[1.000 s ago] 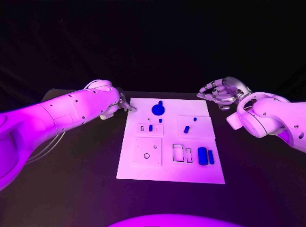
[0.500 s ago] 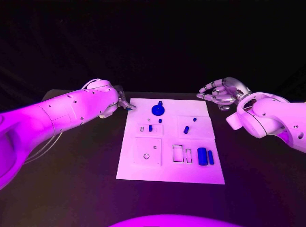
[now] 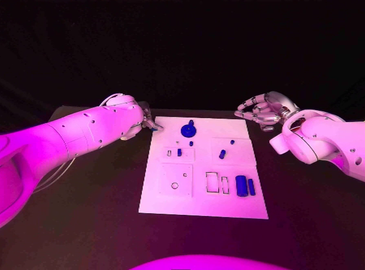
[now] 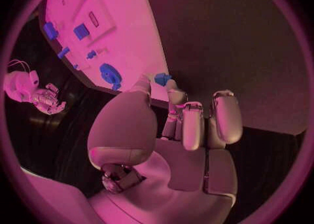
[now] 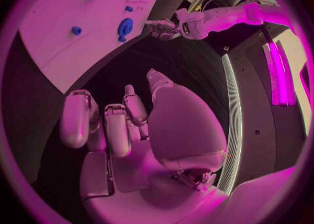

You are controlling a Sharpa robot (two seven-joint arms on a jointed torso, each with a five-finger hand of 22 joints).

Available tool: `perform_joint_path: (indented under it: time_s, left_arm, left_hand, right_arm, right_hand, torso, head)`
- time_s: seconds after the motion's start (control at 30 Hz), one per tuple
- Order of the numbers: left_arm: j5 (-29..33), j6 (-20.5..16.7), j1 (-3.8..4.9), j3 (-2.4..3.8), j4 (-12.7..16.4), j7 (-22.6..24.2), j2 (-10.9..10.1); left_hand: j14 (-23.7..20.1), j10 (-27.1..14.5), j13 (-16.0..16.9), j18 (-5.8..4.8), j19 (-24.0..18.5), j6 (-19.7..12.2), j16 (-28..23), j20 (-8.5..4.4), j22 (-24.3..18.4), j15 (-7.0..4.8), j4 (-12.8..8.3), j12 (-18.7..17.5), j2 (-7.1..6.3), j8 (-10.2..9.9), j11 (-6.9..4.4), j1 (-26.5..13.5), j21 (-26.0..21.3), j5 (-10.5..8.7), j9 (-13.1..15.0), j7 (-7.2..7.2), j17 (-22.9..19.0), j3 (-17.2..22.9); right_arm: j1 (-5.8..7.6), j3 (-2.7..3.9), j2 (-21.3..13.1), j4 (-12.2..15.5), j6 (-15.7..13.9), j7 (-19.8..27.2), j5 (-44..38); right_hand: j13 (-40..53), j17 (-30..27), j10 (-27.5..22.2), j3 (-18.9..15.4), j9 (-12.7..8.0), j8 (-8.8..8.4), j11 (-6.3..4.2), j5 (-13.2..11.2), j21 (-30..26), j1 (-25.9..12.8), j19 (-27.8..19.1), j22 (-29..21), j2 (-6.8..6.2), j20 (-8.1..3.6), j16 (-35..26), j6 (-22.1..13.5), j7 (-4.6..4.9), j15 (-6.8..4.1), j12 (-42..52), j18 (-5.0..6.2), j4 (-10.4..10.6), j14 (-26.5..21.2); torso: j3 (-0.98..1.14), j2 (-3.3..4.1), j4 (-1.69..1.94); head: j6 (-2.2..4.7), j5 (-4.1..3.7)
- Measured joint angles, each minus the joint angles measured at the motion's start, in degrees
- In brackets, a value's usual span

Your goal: Assemble the parts on the task board

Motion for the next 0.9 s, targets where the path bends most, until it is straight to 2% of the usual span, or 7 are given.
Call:
perform_joint_path:
  time_s: [0.4,0.6,0.67,0.7,0.73,0.9]
  left_arm:
    - [-0.92,0.53,0.00,-0.09,-1.22,-0.36,0.36]
    - [-0.91,0.52,0.00,-0.10,-1.26,-0.07,0.39]
    - [-0.68,0.55,0.00,-0.10,-1.25,0.15,0.39]
    - [-0.45,0.61,0.00,-0.10,-1.22,0.31,0.40]
    - [-0.27,0.67,0.00,-0.10,-1.21,0.45,0.40]
    - [0.64,1.13,0.04,-0.09,-1.16,1.21,0.41]
  left_hand:
    - [0.00,0.00,0.00,0.00,0.00,-0.32,0.00,0.01,0.00,0.00,0.00,0.00,0.01,0.00,0.00,0.01,0.00,0.00,0.00,0.30,0.00,0.00]
    - [0.00,0.01,0.05,0.00,0.00,-0.32,0.00,0.01,0.00,0.00,-0.69,0.00,1.07,0.00,0.00,1.00,0.00,0.00,-0.01,0.30,0.00,-0.71]
    - [0.00,0.01,0.05,0.00,-0.01,-0.32,0.00,0.01,0.01,0.00,-0.59,0.01,2.01,0.00,0.00,1.93,0.00,0.00,-0.02,0.29,0.00,-0.81]
    - [0.00,0.01,0.05,0.00,0.00,-0.32,0.00,0.01,0.01,0.00,0.45,0.01,2.69,0.02,0.00,2.61,0.00,0.00,-0.02,0.29,0.00,-2.19]
    - [0.00,0.01,0.05,0.00,-0.01,-0.32,0.00,0.01,0.01,0.00,-0.14,0.01,3.30,0.31,0.00,3.21,0.00,0.00,-0.02,0.29,0.00,-2.82]
    - [0.00,0.00,0.04,0.00,-0.02,-0.73,0.00,0.02,0.01,0.00,-0.14,0.01,5.90,0.31,0.00,5.81,0.00,0.00,-0.01,-0.10,0.00,-2.82]
  right_arm:
    - [0.00,0.00,0.11,-0.06,0.05,-0.01,0.00]
    - [0.00,0.00,0.17,-0.09,0.06,-0.01,0.00]
    - [0.00,0.00,0.18,-0.11,0.06,-0.01,0.00]
    - [0.00,0.00,0.18,-0.12,0.06,-0.01,0.00]
    - [0.00,0.00,0.19,-0.13,0.06,-0.01,0.00]
    - [0.00,0.00,0.20,-0.15,0.06,-0.01,-0.01]
  right_hand:
    - [0.00,0.00,0.00,0.00,0.00,0.00,0.00,0.00,0.00,0.00,0.00,0.00,0.00,0.00,0.00,0.00,0.00,0.00,0.00,0.00,0.00,0.00]
    - [0.00,0.00,0.00,0.00,0.00,0.00,0.00,0.00,0.00,0.00,0.00,0.00,0.00,0.00,0.00,0.00,0.00,0.00,0.00,0.00,0.00,0.00]
    - [0.00,0.00,0.00,0.00,0.00,0.00,0.00,0.00,0.00,0.00,0.00,0.00,0.00,0.00,-0.64,0.00,0.00,0.00,0.00,0.00,0.00,0.00]
    - [0.00,0.00,0.00,0.00,0.00,0.00,0.00,0.00,0.00,0.00,0.00,0.00,0.00,0.00,-0.65,0.00,0.00,0.00,0.00,0.00,0.00,0.00]
    - [0.00,0.00,0.00,0.00,0.00,0.00,0.00,0.00,0.00,0.00,0.00,0.00,0.00,0.00,-0.65,0.00,0.00,0.00,0.00,0.00,0.00,0.00]
    - [0.00,0.00,0.00,0.00,0.00,0.00,0.00,0.00,0.00,0.00,0.00,0.00,0.00,0.00,-0.65,0.00,0.00,0.00,0.00,0.00,0.00,0.00]
  torso:
    - [-0.01,0.00,-0.05]
    - [0.03,-0.01,-0.03]
    - [0.03,-0.02,-0.04]
    - [0.03,-0.02,-0.05]
    - [0.03,-0.02,-0.05]
    - [0.04,-0.03,-0.05]
  head:
    - [0.00,0.08]
    - [-0.03,0.04]
    - [-0.03,0.02]
    - [-0.03,0.02]
    - [-0.03,0.02]
    - [-0.04,0.04]
